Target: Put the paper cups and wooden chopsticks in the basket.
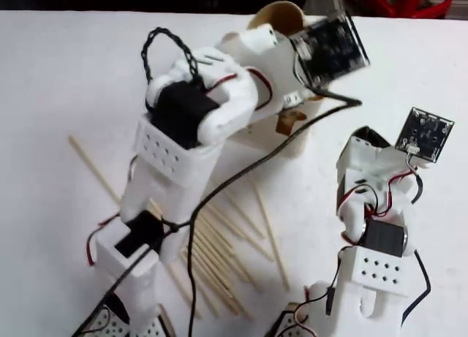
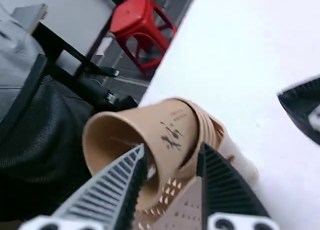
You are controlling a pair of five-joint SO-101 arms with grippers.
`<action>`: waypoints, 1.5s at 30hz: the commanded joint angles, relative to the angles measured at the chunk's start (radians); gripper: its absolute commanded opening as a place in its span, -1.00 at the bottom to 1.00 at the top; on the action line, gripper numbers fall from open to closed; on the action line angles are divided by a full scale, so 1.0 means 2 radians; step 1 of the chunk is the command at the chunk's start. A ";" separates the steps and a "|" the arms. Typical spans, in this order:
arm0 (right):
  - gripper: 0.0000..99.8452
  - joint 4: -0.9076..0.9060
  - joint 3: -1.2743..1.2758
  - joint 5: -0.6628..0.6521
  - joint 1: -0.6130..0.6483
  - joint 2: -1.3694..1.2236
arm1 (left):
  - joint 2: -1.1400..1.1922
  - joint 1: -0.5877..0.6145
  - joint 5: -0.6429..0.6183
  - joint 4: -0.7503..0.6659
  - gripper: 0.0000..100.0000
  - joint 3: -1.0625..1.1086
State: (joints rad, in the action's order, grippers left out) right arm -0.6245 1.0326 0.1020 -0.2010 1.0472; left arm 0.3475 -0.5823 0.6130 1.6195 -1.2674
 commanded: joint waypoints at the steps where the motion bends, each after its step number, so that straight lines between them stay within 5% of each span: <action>1: -0.96 0.010 -0.004 -0.005 0.000 0.007 | 0.010 0.020 -0.050 -0.061 -0.65 -0.021; 23: -0.96 0.010 -0.004 -0.005 0.000 0.007 | 0.089 -0.003 -0.051 -0.160 -0.65 -0.020; 33: -0.96 0.010 -0.004 -0.005 0.000 0.007 | 0.111 0.014 -0.051 -0.142 -0.65 -0.027; 45: -0.96 0.010 -0.004 -0.005 0.000 0.007 | 0.070 0.016 -0.051 -0.025 -0.65 -0.021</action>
State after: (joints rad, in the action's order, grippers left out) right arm -0.6245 1.0326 0.1020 -0.2010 1.0472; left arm 0.5455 -0.5654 0.5178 1.5259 -1.2827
